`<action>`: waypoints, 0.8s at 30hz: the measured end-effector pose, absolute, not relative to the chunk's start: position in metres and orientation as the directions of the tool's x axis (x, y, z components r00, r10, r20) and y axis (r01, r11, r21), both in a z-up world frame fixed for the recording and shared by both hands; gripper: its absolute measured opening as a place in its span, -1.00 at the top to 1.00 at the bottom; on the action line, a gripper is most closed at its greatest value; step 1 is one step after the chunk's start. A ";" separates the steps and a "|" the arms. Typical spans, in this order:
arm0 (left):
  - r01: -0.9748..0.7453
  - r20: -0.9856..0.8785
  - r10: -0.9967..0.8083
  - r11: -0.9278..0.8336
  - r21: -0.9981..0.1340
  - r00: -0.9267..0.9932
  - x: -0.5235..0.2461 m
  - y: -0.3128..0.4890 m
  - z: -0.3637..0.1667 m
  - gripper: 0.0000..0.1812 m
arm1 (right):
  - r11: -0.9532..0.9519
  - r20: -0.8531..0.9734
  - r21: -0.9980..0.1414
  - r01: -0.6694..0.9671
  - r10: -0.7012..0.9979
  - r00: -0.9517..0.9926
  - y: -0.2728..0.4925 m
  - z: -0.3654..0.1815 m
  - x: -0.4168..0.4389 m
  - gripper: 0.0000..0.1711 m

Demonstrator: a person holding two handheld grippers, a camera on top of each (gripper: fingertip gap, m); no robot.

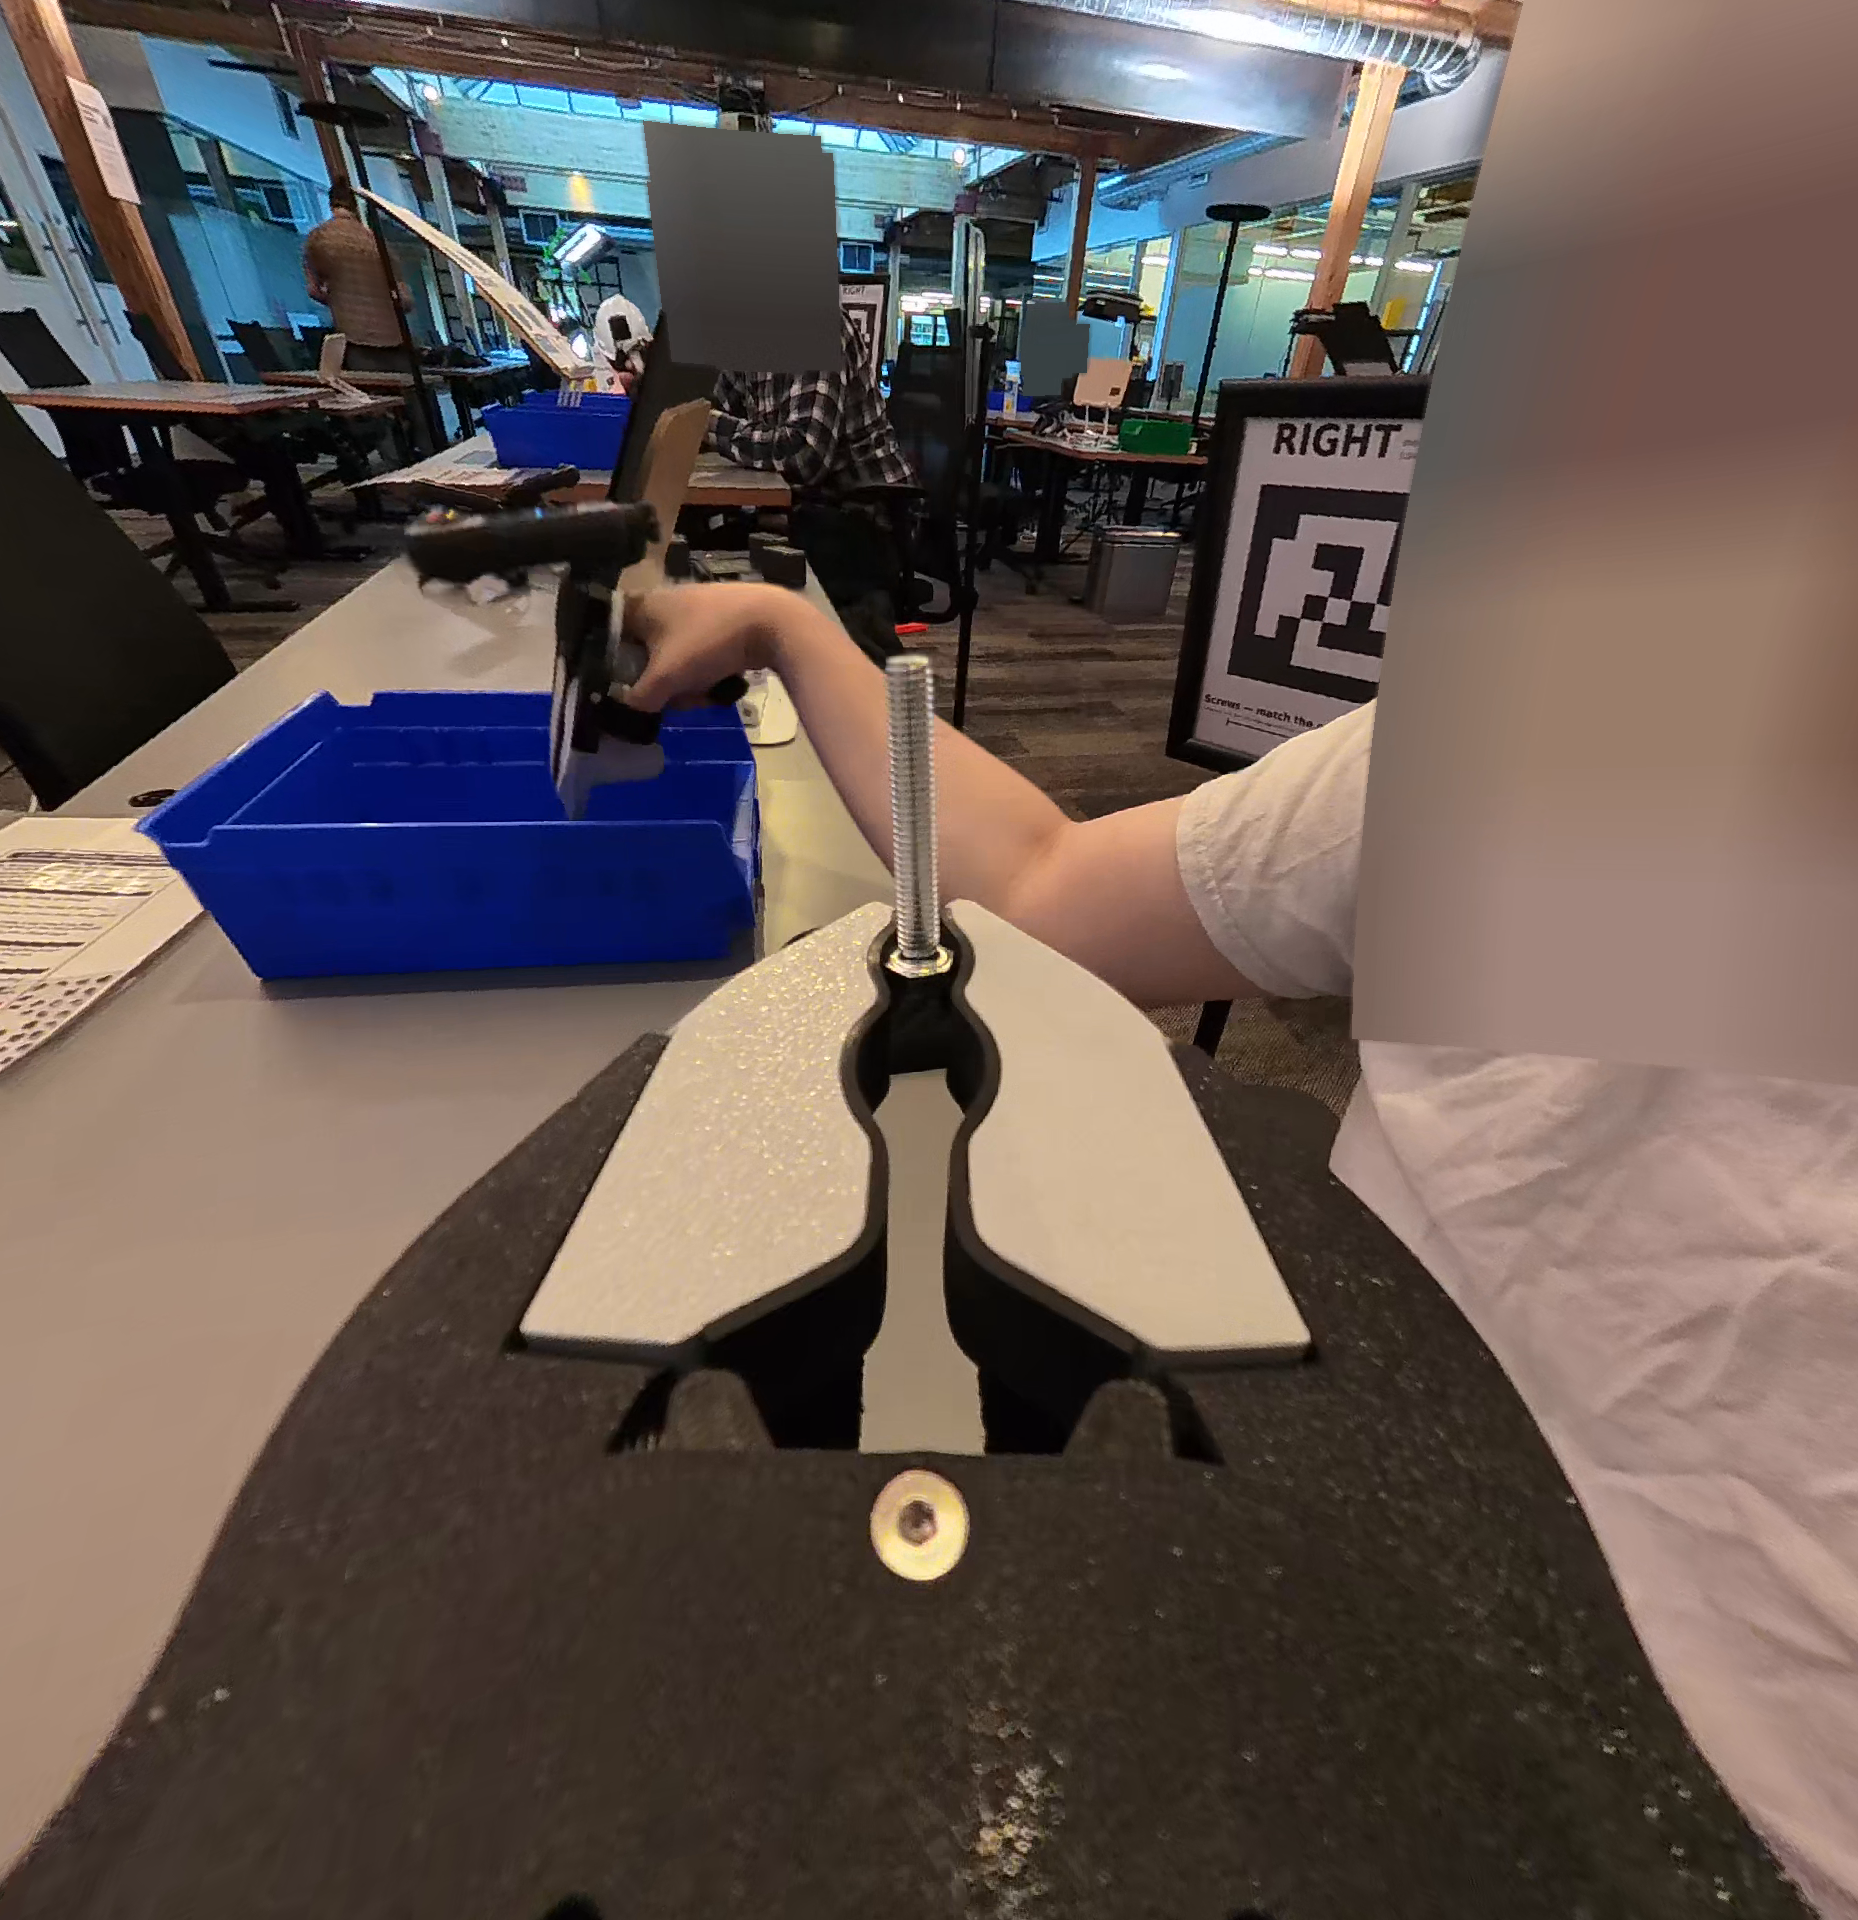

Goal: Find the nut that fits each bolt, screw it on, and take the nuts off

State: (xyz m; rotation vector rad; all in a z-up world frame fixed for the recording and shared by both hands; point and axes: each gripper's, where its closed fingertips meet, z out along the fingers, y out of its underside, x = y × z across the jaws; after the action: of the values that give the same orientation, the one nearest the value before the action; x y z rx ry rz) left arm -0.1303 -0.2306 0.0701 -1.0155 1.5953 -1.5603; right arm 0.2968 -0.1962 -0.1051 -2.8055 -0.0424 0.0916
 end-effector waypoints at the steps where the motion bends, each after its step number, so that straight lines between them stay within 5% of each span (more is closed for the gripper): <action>1: -0.071 0.058 -0.887 -0.028 -0.997 -0.458 -0.130 -0.228 0.071 0.95 | -0.923 -0.035 -0.385 0.024 0.041 0.999 -0.192 -0.089 0.295 0.65; 5: -0.051 0.067 -0.918 -0.051 -0.997 -0.390 -0.128 -0.213 0.074 0.95 | -0.666 0.078 -0.722 0.186 0.189 0.979 -0.153 0.015 0.236 0.51; 9: -0.044 0.115 -0.938 -0.106 -0.993 -0.328 -0.127 -0.197 0.074 0.95 | -0.128 0.091 -0.964 0.234 0.669 0.738 -0.141 0.122 0.057 0.53; 14: -0.032 0.134 -0.943 -0.131 -0.991 -0.303 -0.129 -0.190 0.077 0.95 | 0.030 0.062 -0.994 0.109 0.948 0.312 -0.172 0.132 -0.112 0.58; 18: -0.040 0.117 -0.944 -0.109 -0.993 -0.309 -0.128 -0.193 0.076 0.95 | -0.033 -0.005 -0.992 0.121 0.975 0.224 -0.174 0.105 -0.164 0.54; 20: -0.055 0.105 -0.942 -0.092 -0.994 -0.317 -0.127 -0.196 0.073 0.95 | -0.040 -0.018 -0.990 0.138 0.987 0.159 -0.180 0.096 -0.176 0.93; 24: -0.029 0.107 -0.950 -0.103 -0.994 -0.292 -0.129 -0.193 0.081 0.72 | 0.004 0.028 -0.995 0.095 0.967 0.253 -0.180 0.127 -0.145 0.95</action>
State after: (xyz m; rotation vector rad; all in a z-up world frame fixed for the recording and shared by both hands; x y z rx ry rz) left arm -0.1292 -0.1927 0.0807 -1.1421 1.3846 -1.5025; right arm -0.1449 -0.1795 0.1268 -1.3765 -1.0904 0.9595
